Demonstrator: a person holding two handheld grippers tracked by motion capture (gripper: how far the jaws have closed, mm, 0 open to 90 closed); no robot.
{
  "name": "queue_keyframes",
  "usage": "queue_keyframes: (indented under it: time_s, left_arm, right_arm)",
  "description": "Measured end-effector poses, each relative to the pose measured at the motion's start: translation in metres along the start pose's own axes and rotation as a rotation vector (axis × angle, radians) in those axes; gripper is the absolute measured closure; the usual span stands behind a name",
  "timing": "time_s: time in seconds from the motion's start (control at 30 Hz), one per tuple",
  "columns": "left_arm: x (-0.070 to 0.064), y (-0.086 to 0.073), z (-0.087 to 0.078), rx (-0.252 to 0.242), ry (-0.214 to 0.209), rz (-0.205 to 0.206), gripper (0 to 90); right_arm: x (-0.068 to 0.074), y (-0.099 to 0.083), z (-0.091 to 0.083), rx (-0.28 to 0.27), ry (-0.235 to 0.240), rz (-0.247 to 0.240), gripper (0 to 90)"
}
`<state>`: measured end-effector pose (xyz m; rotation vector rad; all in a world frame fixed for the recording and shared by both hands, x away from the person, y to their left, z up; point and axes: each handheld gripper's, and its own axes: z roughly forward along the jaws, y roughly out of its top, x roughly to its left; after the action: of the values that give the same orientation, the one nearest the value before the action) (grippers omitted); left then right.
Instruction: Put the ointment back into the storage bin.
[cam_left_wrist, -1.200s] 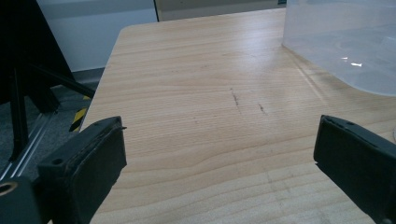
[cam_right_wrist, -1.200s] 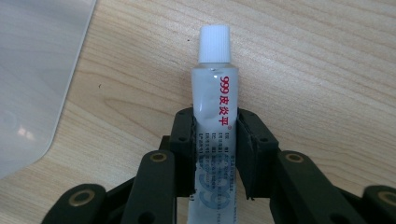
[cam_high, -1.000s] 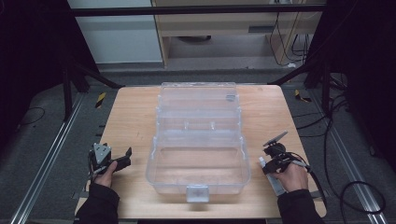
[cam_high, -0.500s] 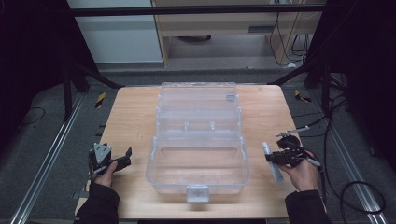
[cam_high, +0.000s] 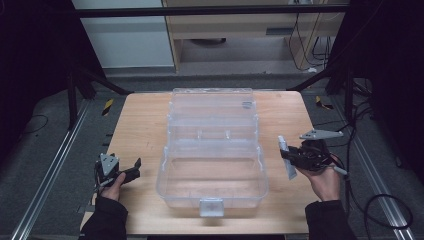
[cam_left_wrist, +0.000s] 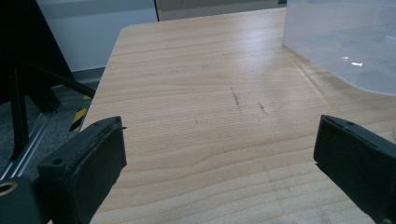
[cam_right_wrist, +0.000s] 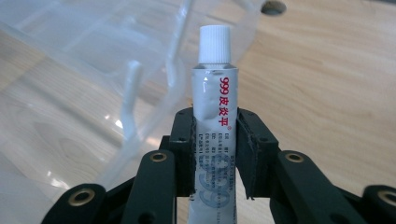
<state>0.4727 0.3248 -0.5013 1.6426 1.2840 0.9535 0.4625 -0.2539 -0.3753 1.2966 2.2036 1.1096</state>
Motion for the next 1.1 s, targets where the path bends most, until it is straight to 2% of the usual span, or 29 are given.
queue_keyframes:
  time_s: [0.2,0.37,0.5,0.53,0.73,0.9,0.97,1.0,1.07,1.1]
  left_arm:
    - [0.0,0.0,0.0,0.001,0.0,0.0,1.8]
    - [0.0,0.0,0.0,0.001,0.0,-0.001,1.8]
    - [0.0,0.0,0.0,0.002,-0.001,-0.001,1.8]
    - [0.0,0.0,0.0,0.002,-0.001,-0.001,1.8]
    - [0.0,0.0,0.0,0.002,-0.001,0.0,1.8]
    - [0.0,0.0,0.0,0.002,-0.001,-0.002,1.8]
    - [0.0,0.0,0.0,0.002,-0.001,-0.002,1.8]
    - [0.0,0.0,0.0,0.002,-0.002,-0.002,1.8]
    - [0.0,0.0,0.0,0.002,-0.002,-0.002,1.8]
    - [0.0,0.0,0.0,0.002,-0.002,-0.002,1.8]
  right_arm:
    - [0.006,0.013,-0.008,-0.033,0.05,-0.065,69.8]
    - [0.011,0.026,-0.015,-0.035,0.075,-0.104,69.9]
    - [0.016,0.034,-0.02,-0.044,0.108,-0.137,69.9]
    - [0.02,0.039,-0.023,-0.044,0.134,-0.163,69.9]
    - [0.034,0.055,-0.026,-0.021,0.184,-0.241,69.9]
    - [0.049,0.069,-0.021,0.03,0.242,-0.332,69.9]
    - [0.051,0.07,-0.02,0.036,0.252,-0.341,69.9]
    - [0.055,0.076,-0.017,0.051,0.298,-0.355,69.8]
    - [0.057,0.077,-0.016,0.054,0.312,-0.359,69.9]
    - [0.062,0.081,-0.013,0.074,0.333,-0.39,69.9]
